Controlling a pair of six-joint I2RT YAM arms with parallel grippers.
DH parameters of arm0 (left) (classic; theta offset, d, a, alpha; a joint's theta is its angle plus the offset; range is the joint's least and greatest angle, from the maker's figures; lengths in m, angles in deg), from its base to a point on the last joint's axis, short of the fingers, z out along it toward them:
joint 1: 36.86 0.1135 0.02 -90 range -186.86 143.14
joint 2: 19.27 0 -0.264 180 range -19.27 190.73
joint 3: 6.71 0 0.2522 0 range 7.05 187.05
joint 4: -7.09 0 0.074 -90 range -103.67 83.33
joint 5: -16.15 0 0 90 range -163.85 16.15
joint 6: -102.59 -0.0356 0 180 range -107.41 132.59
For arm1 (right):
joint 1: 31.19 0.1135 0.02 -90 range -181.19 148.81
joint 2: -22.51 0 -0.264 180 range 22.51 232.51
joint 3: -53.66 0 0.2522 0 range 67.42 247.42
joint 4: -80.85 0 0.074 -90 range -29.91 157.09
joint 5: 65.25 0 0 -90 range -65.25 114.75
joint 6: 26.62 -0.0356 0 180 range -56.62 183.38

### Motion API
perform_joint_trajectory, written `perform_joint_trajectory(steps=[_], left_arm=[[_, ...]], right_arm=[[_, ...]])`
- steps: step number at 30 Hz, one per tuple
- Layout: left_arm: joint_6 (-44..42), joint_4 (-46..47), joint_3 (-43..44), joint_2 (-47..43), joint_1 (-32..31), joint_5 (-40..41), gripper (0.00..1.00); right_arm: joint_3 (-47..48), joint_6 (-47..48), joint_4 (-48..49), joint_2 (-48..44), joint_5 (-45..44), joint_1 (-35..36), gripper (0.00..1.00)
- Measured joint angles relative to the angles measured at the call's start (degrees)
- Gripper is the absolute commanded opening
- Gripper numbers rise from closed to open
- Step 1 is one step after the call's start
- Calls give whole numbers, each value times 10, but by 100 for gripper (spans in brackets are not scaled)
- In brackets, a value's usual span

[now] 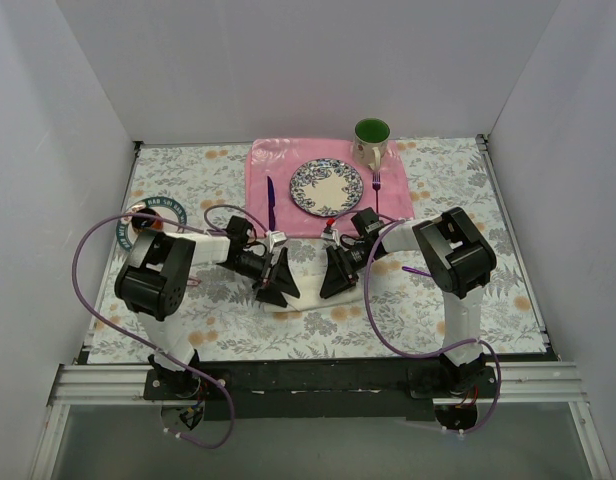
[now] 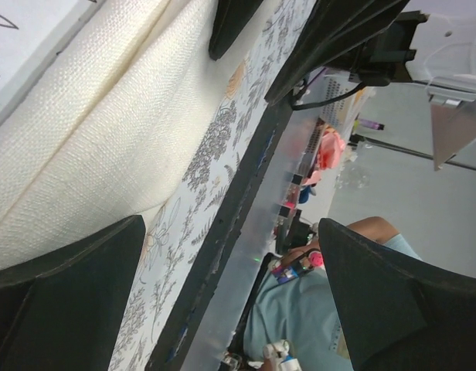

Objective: Fold the napkin into a case and place the utensils inside
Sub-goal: Smooth out the smaller rectangle-folded napkin at the center of the board.

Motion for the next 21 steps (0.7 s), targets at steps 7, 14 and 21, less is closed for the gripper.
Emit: perform_joint_trajectory(steps=[7, 14, 21], left_arm=[[-99, -118, 70, 32, -6, 30, 98], [-163, -196, 111, 68, -7, 24, 98], [-249, -245, 116, 55, 0, 37, 98]], right_arm=[[2, 0, -2, 2, 2, -1, 52], [6, 0, -9, 5, 2, -1, 52], [11, 2, -18, 6, 1, -1, 52]])
